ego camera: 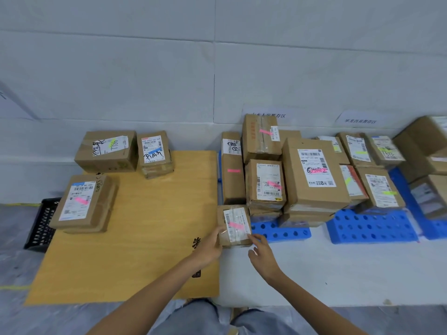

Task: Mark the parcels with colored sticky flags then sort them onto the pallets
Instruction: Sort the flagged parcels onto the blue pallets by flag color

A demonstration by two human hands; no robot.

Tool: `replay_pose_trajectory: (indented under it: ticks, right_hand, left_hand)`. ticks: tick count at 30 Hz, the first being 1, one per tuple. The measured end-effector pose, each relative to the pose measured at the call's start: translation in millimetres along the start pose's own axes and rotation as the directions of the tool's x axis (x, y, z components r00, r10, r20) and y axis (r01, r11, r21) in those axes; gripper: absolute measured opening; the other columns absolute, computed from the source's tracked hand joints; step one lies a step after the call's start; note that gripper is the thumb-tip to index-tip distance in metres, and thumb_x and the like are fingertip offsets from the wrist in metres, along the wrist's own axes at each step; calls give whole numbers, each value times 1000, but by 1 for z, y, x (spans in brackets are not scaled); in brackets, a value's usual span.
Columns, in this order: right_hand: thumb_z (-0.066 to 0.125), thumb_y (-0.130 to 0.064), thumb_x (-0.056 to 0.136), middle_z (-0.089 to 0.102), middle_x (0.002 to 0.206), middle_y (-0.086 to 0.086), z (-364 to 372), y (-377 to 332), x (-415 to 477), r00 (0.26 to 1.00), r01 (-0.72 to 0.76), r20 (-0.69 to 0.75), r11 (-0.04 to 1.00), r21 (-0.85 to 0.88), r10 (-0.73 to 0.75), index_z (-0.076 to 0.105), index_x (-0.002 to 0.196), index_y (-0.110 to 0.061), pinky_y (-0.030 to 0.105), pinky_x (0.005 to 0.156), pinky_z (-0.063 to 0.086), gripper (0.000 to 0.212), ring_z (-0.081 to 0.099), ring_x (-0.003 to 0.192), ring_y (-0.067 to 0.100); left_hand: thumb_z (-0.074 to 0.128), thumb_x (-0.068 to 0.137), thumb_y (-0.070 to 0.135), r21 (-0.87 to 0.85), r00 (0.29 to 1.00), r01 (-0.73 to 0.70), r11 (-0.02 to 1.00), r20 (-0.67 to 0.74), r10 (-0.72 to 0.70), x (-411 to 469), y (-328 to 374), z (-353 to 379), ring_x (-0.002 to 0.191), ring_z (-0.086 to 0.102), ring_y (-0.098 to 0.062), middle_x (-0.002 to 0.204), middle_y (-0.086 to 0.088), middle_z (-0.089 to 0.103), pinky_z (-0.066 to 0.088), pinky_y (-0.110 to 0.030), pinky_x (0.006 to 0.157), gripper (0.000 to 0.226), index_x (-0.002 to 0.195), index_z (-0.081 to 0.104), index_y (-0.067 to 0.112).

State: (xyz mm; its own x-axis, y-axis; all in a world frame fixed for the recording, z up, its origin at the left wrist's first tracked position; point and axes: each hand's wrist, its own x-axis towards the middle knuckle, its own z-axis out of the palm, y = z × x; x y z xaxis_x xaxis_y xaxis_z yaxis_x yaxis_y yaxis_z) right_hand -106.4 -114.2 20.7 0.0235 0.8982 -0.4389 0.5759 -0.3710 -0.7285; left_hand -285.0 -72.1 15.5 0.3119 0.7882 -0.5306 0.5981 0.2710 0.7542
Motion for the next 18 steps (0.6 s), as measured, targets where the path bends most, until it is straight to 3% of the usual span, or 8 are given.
replay_pose_trajectory:
  ticks: [2,4,9,13,16,18]
  right_hand:
    - [43,3,93,30,144,8,1,3,0,1000,1,13,1000,-14,-1,37,141,-8,14,102,28,50,37,129,17]
    - [42,1,93,28,147,8,1,4,1,1000,7,17,999,-50,-6,34,143,-7,19,107,25,51,32,134,19]
    - [40,0,95,26,152,7,-1,1,9,1000,3,28,990,-141,1,26,146,-5,14,108,16,53,25,140,19]
    - [38,6,94,32,149,9,-6,-7,18,999,32,16,975,-218,-29,28,144,-3,9,103,15,51,29,139,21]
    - [40,3,93,46,140,9,-6,-15,18,997,59,-32,951,-304,-72,41,138,-6,18,105,29,46,40,130,21]
    - [44,4,89,57,127,6,-5,-20,18,973,95,-154,902,-420,-174,54,128,-11,25,97,42,43,49,119,21]
  left_hand:
    - [51,91,1,-13,1000,5,1000,7,-4,3,-1,0,112,51,-8,138,3,49,47,-15,85,56,137,34,27]
    - [50,91,0,-16,1000,10,1000,14,-10,4,-2,-3,112,51,-9,137,4,49,48,-21,88,57,138,33,27]
    - [39,87,-9,-8,997,-2,1000,77,2,7,-4,-11,94,54,-12,137,2,47,38,-10,56,68,143,26,28]
    - [38,85,-11,-23,996,-21,1000,84,23,11,-10,-13,94,55,-14,137,2,46,36,-10,52,73,143,24,30]
    - [38,84,-12,-12,995,-53,999,79,54,12,-15,-16,99,55,-14,138,6,43,39,-10,56,74,144,26,30]
    - [39,83,-11,-12,996,-66,998,51,66,12,-19,-21,119,48,-17,145,6,37,45,-11,73,74,145,27,27]
